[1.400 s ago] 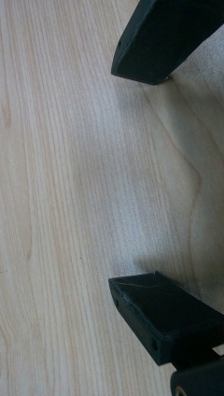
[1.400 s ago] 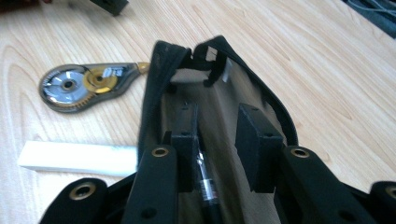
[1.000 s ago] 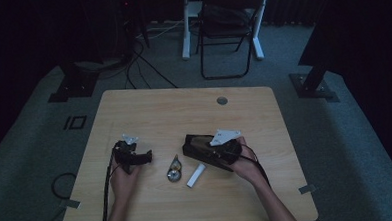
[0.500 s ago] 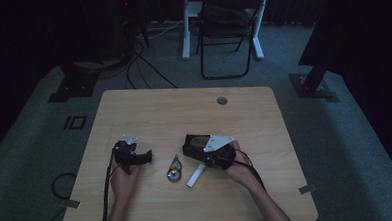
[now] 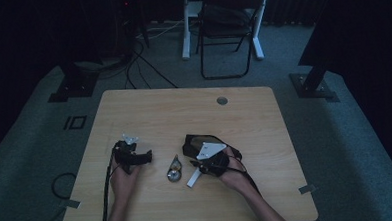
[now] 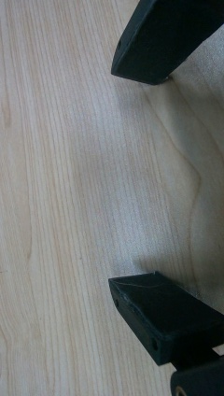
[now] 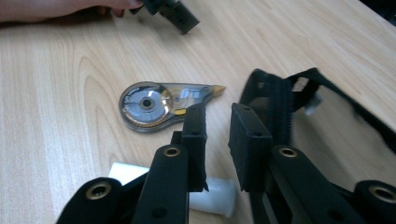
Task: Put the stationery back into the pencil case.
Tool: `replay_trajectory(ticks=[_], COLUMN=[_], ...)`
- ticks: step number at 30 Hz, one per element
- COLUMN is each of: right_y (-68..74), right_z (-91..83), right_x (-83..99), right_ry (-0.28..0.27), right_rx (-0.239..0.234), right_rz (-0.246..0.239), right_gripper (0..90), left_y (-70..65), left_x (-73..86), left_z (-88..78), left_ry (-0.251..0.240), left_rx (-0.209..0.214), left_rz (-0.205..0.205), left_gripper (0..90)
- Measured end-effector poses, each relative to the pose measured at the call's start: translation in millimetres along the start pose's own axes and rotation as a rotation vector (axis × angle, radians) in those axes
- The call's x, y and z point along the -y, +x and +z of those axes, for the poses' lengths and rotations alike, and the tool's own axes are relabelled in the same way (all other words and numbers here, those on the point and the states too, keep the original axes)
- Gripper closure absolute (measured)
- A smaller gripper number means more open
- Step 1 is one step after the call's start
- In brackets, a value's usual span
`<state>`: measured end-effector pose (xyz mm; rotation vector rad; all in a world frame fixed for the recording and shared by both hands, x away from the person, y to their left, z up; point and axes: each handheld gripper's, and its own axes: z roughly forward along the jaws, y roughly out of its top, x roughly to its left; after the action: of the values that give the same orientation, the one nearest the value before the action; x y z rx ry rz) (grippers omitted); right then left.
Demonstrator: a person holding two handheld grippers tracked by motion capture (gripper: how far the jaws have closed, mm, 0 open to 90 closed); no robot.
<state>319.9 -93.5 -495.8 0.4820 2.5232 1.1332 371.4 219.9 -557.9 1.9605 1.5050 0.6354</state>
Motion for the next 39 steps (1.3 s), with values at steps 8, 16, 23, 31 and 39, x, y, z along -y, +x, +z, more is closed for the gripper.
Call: replay_trajectory(ticks=[8,16,23,31,39], right_y=[14.3,27.6,38.5,40.4,36.8], right_z=[12.5,28.3,35.7,24.1,0.3], right_x=[3.1,10.8,16.9,31.8,47.2], right_ry=[0.015,0.056,0.090,0.120,0.123], right_rx=[-0.021,-0.050,-0.092,-0.105,-0.032], right_rz=[-0.012,-0.022,-0.050,-0.068,-0.057], right_gripper=[78.2,78.9,78.4,75.9,68.3], left_y=[0.0,0.0,-0.1,-0.2,-0.2], left_x=[0.0,0.0,0.0,0.0,0.0], left_z=[0.0,0.0,0.1,0.1,0.1], left_ry=[0.000,0.000,-0.002,-0.002,-0.002], left_rx=[0.000,0.000,0.000,0.001,0.001], left_rz=[0.000,0.000,-0.002,-0.001,-0.001], left_gripper=[2.3,2.3,2.3,2.3,2.3])
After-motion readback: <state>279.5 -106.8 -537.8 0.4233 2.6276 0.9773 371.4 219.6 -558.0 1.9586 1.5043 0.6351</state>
